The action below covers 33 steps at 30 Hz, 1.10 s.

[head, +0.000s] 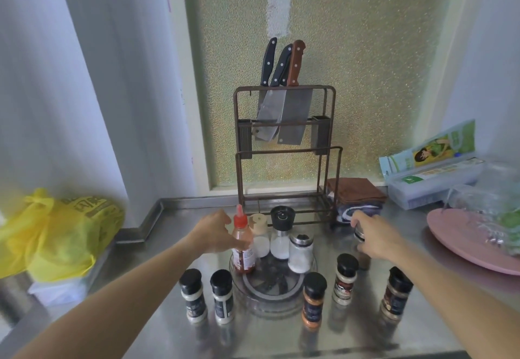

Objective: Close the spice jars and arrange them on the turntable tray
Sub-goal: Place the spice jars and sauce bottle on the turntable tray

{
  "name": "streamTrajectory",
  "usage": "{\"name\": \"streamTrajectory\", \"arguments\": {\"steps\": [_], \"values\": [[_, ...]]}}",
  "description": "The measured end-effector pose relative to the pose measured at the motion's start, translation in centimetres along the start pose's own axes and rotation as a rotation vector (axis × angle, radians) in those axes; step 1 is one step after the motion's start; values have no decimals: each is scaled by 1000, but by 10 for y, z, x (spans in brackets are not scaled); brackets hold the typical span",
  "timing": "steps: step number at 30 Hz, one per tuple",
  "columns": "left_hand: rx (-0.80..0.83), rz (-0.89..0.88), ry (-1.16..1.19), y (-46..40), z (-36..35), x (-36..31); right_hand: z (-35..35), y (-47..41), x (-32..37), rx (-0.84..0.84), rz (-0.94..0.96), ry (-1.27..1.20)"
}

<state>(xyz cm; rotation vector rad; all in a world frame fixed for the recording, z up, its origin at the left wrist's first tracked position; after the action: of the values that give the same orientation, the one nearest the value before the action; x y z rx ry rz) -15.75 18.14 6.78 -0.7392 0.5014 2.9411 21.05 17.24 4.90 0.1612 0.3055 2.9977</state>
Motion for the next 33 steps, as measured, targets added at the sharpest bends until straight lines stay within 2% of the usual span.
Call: {"name": "streamTrajectory", "arguments": {"steps": [3,6,10,14,20,26,33], "values": [[3,5,2,10,4,3,6,7,1,-14,-22,-28],[-5,-5,-7,19,11,7,36,31,17,-157,-9,-73],[-46,-25,-13,33,18,15,87,77,72,-319,176,-125],[-60,-28,-10,46,15,22,90,111,139,-263,343,-205],[-94,-23,-50,71,5,31,23,116,212,-128,443,-176],[-99,-12,-36,84,-4,45,-15,103,234,-146,418,-106],[-59,-20,11,93,2,61,-28,98,237,-132,422,-149]]}}
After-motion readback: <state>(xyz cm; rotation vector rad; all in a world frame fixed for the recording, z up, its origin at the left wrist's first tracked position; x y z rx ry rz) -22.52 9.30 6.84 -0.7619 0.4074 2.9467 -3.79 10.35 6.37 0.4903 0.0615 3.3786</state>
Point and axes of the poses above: each hand's wrist, its own y-axis away from the middle knuckle, its own z-axis out of the back of the hand, x = y × z, the point moved 7 cm from there along -y, towards the middle knuckle, and after that the axes turned 11 degrees about x, right-handed, at the moved point
